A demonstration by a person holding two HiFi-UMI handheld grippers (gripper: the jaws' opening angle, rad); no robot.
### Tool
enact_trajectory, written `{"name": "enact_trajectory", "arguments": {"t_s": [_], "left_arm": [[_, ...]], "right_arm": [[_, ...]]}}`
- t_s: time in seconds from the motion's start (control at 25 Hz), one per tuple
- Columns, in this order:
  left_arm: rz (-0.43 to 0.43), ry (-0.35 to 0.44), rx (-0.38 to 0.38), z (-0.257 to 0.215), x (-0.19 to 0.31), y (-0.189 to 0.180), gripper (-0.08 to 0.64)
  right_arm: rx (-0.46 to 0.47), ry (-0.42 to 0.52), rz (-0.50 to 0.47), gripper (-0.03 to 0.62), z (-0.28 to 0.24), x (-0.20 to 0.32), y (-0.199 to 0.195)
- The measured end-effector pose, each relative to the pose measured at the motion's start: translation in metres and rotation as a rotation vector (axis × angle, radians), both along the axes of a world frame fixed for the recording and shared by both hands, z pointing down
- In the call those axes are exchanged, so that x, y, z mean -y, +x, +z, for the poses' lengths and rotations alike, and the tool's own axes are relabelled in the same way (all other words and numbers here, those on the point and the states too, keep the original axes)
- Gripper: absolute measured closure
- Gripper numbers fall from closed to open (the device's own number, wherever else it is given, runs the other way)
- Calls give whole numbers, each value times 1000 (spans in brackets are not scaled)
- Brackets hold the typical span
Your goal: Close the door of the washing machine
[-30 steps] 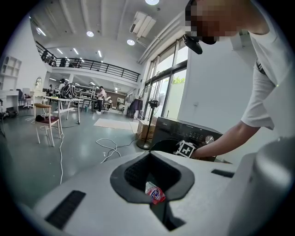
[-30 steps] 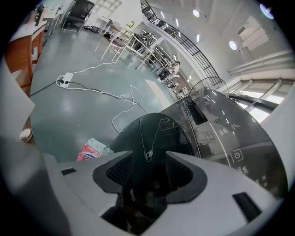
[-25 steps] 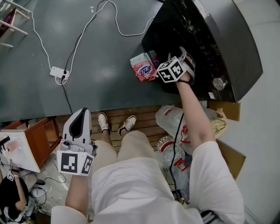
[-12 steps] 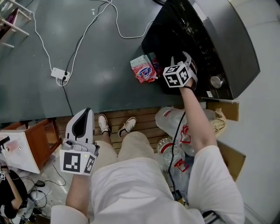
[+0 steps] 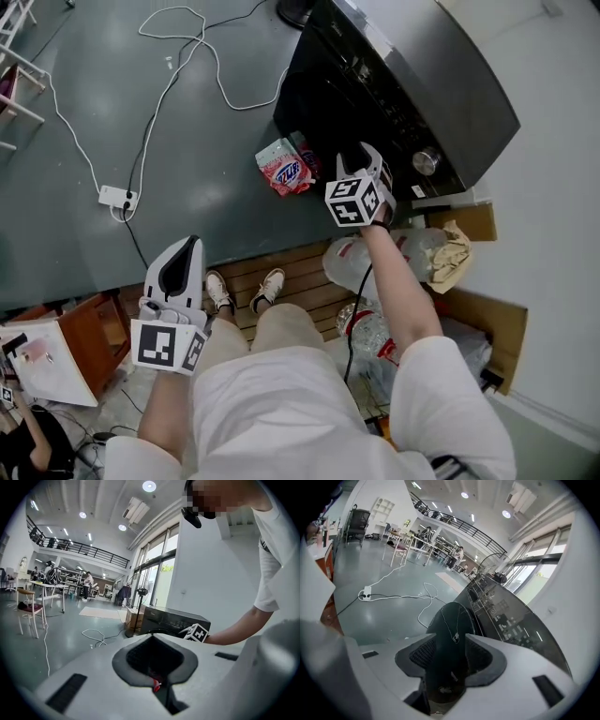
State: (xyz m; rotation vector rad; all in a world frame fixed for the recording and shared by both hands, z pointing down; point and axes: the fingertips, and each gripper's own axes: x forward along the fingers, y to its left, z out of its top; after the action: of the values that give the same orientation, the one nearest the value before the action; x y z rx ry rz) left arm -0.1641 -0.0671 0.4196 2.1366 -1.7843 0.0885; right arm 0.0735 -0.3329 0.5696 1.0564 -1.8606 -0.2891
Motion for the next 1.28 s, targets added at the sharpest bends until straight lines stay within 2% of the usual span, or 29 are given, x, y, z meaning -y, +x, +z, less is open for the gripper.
{"name": "enact_trajectory", "arguments": {"t_s": [0.32, 0.52, 0.68, 0.76, 0.88, 0.96, 1.2, 1.28], "left_arm": [[68, 71, 28, -43, 0, 4, 554], [107, 123, 62, -81, -7, 12, 554], [146, 160, 111, -111, -12, 16, 554], [146, 186, 128, -128, -14, 14, 554], [136, 221, 141, -150, -15, 9, 554], [122, 236, 147, -161, -14, 5, 554], [86, 262, 137, -189, -17, -2, 554], [77, 276, 131, -197, -18, -4, 554]], "right_arm": [[122, 22, 85, 456, -45, -42, 14], [252, 15, 196, 497, -71, -64, 36], [365, 25, 247, 520, -100, -82, 50], [419, 33, 274, 534, -114, -92, 59], [511, 40, 354, 592, -131, -102, 87], [599, 34, 388, 594, -147, -106, 102], [882, 37, 346, 594, -206, -134, 123], [928, 68, 315, 595, -231, -140, 127]]}}
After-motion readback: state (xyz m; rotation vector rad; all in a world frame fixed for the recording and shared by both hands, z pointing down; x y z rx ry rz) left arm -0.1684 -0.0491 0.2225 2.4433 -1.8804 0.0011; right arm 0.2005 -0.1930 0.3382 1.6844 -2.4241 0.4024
